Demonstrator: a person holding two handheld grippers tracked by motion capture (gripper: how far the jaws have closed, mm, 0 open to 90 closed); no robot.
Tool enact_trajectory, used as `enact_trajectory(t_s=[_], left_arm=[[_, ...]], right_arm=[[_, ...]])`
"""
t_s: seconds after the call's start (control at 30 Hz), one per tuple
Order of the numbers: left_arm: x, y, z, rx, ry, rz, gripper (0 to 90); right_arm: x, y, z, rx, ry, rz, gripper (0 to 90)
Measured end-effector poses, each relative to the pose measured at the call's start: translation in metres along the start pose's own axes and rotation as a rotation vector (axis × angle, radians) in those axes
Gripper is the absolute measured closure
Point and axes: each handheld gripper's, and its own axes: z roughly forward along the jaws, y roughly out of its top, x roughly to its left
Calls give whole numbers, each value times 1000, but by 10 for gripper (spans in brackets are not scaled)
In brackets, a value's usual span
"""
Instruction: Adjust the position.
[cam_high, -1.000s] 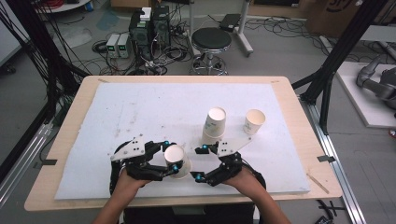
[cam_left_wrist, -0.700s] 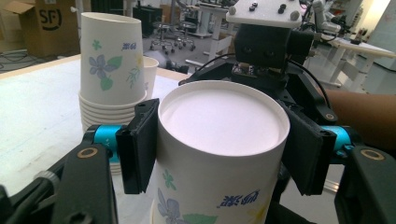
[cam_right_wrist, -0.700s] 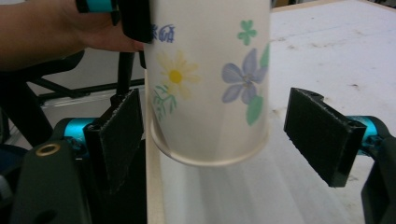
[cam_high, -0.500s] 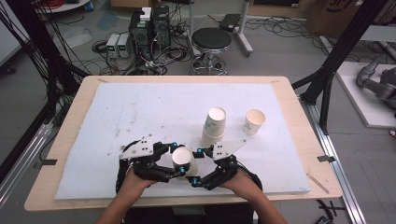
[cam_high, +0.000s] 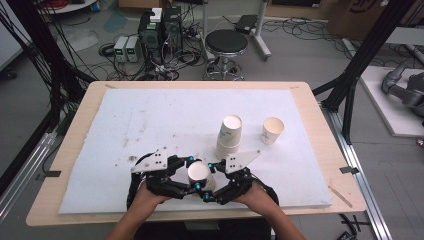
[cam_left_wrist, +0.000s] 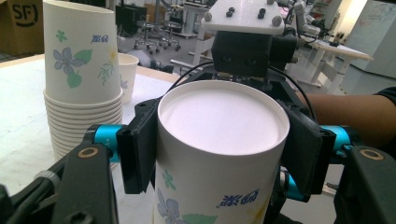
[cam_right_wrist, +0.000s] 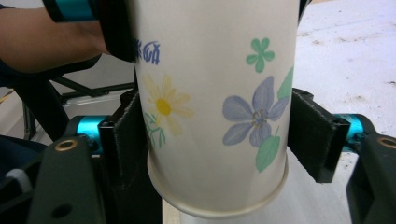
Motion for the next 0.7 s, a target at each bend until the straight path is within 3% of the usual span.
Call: enact_trajectory(t_s=[0.17,0.27,0.4,0.57,0.7], left_arm=[[0,0,0,13,2,-6,351],[1,0,1,47,1,-12,342],[0,3,1,80,33,-14,157],[1,9,-5,119,21,9,157],[4,14,-7,194,5,28,159]], right_arm=[[0,0,-2,7,-3,-8,308],[1,0,-1,30,-1,-7,322],[1,0,-1,78,-18,-15,334],[-1,2,-4,119,-31,-28,334],[-3,5,-8,190,-58,-67,334]])
